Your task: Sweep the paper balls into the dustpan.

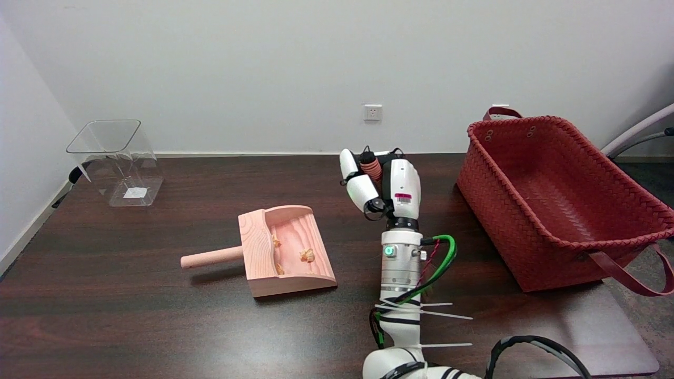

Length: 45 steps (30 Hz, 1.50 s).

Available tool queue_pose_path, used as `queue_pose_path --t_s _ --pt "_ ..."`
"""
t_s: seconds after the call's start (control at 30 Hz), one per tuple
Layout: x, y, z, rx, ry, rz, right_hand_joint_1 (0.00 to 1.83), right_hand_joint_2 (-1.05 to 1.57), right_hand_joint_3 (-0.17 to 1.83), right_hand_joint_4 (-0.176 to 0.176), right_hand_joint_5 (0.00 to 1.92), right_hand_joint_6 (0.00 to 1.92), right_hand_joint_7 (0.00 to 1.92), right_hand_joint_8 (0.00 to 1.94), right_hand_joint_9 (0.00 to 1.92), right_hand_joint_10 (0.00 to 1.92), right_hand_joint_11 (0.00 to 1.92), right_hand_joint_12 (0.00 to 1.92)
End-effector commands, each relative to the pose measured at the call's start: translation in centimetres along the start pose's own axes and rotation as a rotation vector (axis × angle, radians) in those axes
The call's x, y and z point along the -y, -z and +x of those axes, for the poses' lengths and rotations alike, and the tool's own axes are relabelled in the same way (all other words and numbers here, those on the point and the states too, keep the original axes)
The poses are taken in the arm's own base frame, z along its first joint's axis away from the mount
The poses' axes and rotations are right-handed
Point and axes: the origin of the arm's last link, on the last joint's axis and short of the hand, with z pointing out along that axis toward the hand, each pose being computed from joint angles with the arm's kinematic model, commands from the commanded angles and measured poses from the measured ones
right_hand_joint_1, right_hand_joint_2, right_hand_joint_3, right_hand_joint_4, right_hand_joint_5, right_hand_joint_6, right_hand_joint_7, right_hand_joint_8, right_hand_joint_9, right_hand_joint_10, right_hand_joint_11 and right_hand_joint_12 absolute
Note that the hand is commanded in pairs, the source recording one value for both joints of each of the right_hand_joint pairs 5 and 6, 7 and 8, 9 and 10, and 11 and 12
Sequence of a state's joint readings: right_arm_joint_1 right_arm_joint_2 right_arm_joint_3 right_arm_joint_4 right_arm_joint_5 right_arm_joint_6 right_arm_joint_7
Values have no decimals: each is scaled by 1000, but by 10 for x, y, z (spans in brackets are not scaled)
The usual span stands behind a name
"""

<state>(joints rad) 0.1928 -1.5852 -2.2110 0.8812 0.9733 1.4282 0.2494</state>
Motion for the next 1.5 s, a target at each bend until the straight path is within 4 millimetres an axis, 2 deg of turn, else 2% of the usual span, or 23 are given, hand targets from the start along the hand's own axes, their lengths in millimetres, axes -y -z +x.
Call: queue_pose_path --t_s 0.03,0.07,0.2,0.37,0.67,0.8,0.97,1.13,1.27,1.5 --pt "43 9 -36 -24 -447 -28 723 1571 59 0 1920 1920 1920 1920 1920 1920 1920 1920" --pt "4 7 -33 2 -346 -117 721 1571 53 0 1920 1920 1920 1920 1920 1920 1920 1920" --pt "9 7 -39 -5 -450 -141 711 1571 38 0 1920 1920 1920 1920 1920 1920 1920 1920" --pt "17 -3 -42 -19 -584 -121 698 1571 49 0 1920 1920 1920 1920 1920 1920 1920 1920" --pt "41 -24 -35 -75 -671 -30 690 1571 45 0 1920 1920 1920 1920 1920 1920 1920 1920" --pt "41 -21 -39 -68 -751 -56 687 1571 49 0 1920 1920 1920 1920 1920 1920 1920 1920" --pt "36 -6 -54 -36 -845 -157 673 1571 62 0 1920 1920 1920 1920 1920 1920 1920 1920" --pt "42 -12 -62 -18 -997 -172 653 1571 68 0 1920 1920 1920 1920 1920 1920 1920 1920" --pt "47 -24 -55 -32 -1045 -119 647 1571 70 0 1920 1920 1920 1920 1920 1920 1920 1920" --pt "53 -46 -21 -51 -998 24 649 1571 61 0 1920 1920 1920 1920 1920 1920 1920 1920"
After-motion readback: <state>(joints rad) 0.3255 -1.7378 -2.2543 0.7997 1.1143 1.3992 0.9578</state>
